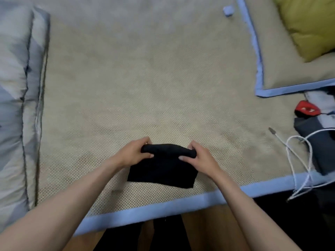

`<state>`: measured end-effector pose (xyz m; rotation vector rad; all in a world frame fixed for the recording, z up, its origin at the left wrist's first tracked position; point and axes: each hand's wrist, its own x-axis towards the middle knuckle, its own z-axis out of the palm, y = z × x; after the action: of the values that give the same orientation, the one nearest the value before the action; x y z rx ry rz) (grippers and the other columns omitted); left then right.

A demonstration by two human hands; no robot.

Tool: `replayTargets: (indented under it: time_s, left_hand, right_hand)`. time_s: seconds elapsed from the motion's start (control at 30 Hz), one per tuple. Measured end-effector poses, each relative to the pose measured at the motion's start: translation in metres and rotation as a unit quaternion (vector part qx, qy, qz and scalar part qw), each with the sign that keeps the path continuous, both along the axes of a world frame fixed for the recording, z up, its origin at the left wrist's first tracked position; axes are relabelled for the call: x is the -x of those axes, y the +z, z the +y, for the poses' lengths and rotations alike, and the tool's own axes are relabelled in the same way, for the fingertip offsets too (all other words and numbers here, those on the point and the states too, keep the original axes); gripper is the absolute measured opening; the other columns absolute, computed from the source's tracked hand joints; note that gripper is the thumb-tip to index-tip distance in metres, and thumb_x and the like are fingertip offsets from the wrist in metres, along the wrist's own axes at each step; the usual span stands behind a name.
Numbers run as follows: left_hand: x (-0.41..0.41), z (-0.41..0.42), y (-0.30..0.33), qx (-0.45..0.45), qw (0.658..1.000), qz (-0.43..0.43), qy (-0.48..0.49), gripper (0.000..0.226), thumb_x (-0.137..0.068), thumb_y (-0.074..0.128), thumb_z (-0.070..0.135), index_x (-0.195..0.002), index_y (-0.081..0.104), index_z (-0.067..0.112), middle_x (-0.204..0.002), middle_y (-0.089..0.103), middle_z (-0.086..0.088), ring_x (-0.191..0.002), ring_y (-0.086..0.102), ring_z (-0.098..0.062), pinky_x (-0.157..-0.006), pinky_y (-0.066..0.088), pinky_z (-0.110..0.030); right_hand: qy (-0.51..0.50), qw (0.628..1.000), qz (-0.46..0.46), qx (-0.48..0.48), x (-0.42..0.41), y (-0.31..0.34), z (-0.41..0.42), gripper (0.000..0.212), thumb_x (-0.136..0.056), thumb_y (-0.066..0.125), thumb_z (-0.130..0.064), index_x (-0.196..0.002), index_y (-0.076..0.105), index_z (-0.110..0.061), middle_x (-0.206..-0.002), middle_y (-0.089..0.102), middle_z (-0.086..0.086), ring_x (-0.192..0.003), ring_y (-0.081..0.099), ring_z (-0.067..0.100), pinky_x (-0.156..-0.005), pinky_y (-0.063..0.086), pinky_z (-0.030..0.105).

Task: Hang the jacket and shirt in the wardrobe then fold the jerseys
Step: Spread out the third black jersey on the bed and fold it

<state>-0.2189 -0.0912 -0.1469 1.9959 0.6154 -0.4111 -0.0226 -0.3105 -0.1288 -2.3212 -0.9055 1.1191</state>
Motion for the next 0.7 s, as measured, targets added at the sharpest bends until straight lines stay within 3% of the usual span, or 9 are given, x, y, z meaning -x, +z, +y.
replayTargets:
  time_s: [0.07,0.17,0.27,0.4,0.47,0.57,0.63,0.7]
  left_hand:
    - [-0.015,0.006,0.043,0.039,0.999,-0.024,0.025,0.024,-0.081,0.082,0.03,-0.083,0.058,0.03,-0.079,0.067,0.009,-0.069,0.059,-0.001,-0.065,0.045,-0.022]
    - [-0.053,0.01,0.128,0.094,0.994,-0.061,0.003,0.022,-0.079,0.086,0.026,-0.085,0.065,0.023,-0.083,0.073,-0.003,-0.07,0.066,-0.005,-0.064,0.05,-0.022]
    - [-0.099,-0.004,0.219,0.103,0.988,-0.113,-0.034,0.024,-0.077,0.087,0.028,-0.086,0.065,0.023,-0.086,0.075,-0.005,-0.072,0.068,-0.013,-0.067,0.05,-0.031]
    - [-0.15,-0.062,0.345,0.119,0.967,-0.193,-0.113,0.025,-0.076,0.088,0.025,-0.086,0.065,0.023,-0.088,0.075,-0.01,-0.069,0.063,-0.012,-0.063,0.046,-0.027]
    - [-0.164,-0.102,0.406,0.127,0.948,-0.24,-0.163,0.023,-0.079,0.085,0.018,-0.087,0.064,0.019,-0.087,0.073,-0.011,-0.066,0.061,-0.008,-0.056,0.045,-0.017]
    - [-0.165,-0.165,0.493,0.138,0.913,-0.304,-0.233,0.025,-0.077,0.085,0.013,-0.089,0.063,0.011,-0.079,0.07,-0.004,-0.064,0.059,-0.007,-0.052,0.043,-0.015]
    - [-0.159,-0.205,0.544,0.143,0.887,-0.342,-0.277,0.026,-0.074,0.085,0.014,-0.087,0.063,0.009,-0.072,0.069,0.004,-0.062,0.06,-0.006,-0.052,0.044,-0.014]
    - [-0.152,-0.241,0.591,0.15,0.859,-0.368,-0.323,0.027,-0.072,0.085,0.017,-0.088,0.064,0.008,-0.072,0.069,0.004,-0.062,0.061,-0.005,-0.053,0.045,-0.013]
  right_hand:
    - [-0.08,0.996,0.028,-0.035,-0.005,0.04,-0.014,0.045,-0.077,0.088,-0.035,-0.079,0.044,-0.025,-0.072,0.05,-0.012,-0.064,0.045,0.001,-0.06,0.034,0.02]
    - [-0.162,0.984,0.01,-0.076,-0.019,0.124,-0.037,0.043,-0.074,0.09,-0.038,-0.086,0.05,-0.025,-0.08,0.061,-0.007,-0.074,0.055,0.007,-0.068,0.041,0.028]
    - [-0.231,0.963,-0.045,-0.131,-0.031,0.228,-0.072,0.043,-0.074,0.089,-0.041,-0.088,0.05,-0.029,-0.085,0.068,0.001,-0.076,0.061,0.013,-0.069,0.047,0.033]
    - [-0.283,0.929,-0.177,-0.162,-0.022,0.374,-0.148,0.043,-0.075,0.087,-0.044,-0.092,0.051,-0.029,-0.082,0.064,-0.011,-0.074,0.057,0.002,-0.069,0.045,0.021]
    - [-0.305,0.905,-0.234,-0.184,-0.006,0.436,-0.193,0.042,-0.074,0.088,-0.044,-0.091,0.052,-0.031,-0.082,0.064,-0.017,-0.076,0.058,0.0,-0.072,0.046,0.024]
    - [-0.352,0.853,-0.32,-0.215,0.037,0.515,-0.255,0.042,-0.073,0.089,-0.038,-0.091,0.052,-0.031,-0.078,0.063,-0.026,-0.072,0.059,-0.003,-0.069,0.044,0.018]
    - [-0.383,0.816,-0.367,-0.231,0.072,0.559,-0.292,0.043,-0.073,0.09,-0.035,-0.094,0.053,-0.026,-0.079,0.064,-0.021,-0.072,0.06,-0.002,-0.07,0.046,0.019]
    - [-0.416,0.778,-0.402,-0.245,0.108,0.595,-0.322,0.043,-0.074,0.089,-0.037,-0.096,0.053,-0.028,-0.08,0.067,-0.012,-0.072,0.061,0.002,-0.073,0.052,0.029]
